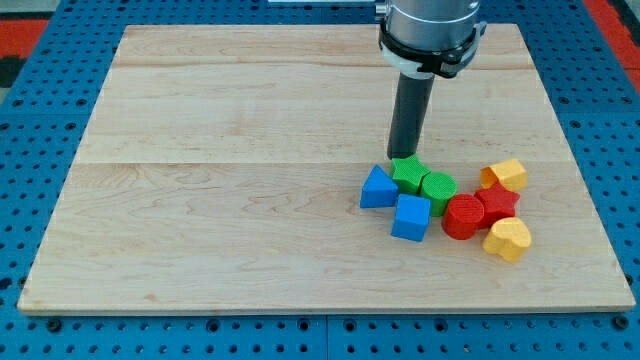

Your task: Move your arm to the right of the yellow heart

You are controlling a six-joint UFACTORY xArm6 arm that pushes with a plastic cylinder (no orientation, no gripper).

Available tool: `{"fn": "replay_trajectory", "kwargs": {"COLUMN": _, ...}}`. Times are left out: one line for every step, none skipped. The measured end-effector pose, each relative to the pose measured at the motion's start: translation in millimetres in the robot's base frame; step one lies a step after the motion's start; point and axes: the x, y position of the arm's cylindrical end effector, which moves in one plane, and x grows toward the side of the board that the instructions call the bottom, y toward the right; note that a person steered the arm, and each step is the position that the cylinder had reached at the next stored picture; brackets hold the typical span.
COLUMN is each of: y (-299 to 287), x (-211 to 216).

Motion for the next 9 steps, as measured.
{"fn": "replay_trajectory", "kwargs": {"y": -1.3, "x": -10.9}}
{"fn": "replay_trajectory", "kwargs": {"y": -4.0, "x": -7.5}}
{"fn": "replay_trajectory", "kwargs": {"y": -4.0, "x": -7.5}}
{"fn": "replay_trajectory", "kwargs": {"y": -4.0, "x": -7.2}}
{"fn": "replay_trajectory", "kwargs": {"y": -4.0, "x": -7.3}}
{"fn": "replay_trajectory", "kwargs": {"y": 8.4, "x": -19.1}}
{"fn": "replay_trajectory", "kwargs": {"y": 60.5, "x": -37.5}}
{"fn": "replay_trajectory", "kwargs": {"y": 103.1, "x": -18.0}}
{"fn": "replay_trajectory", "kwargs": {"y": 150.2, "x": 24.9}}
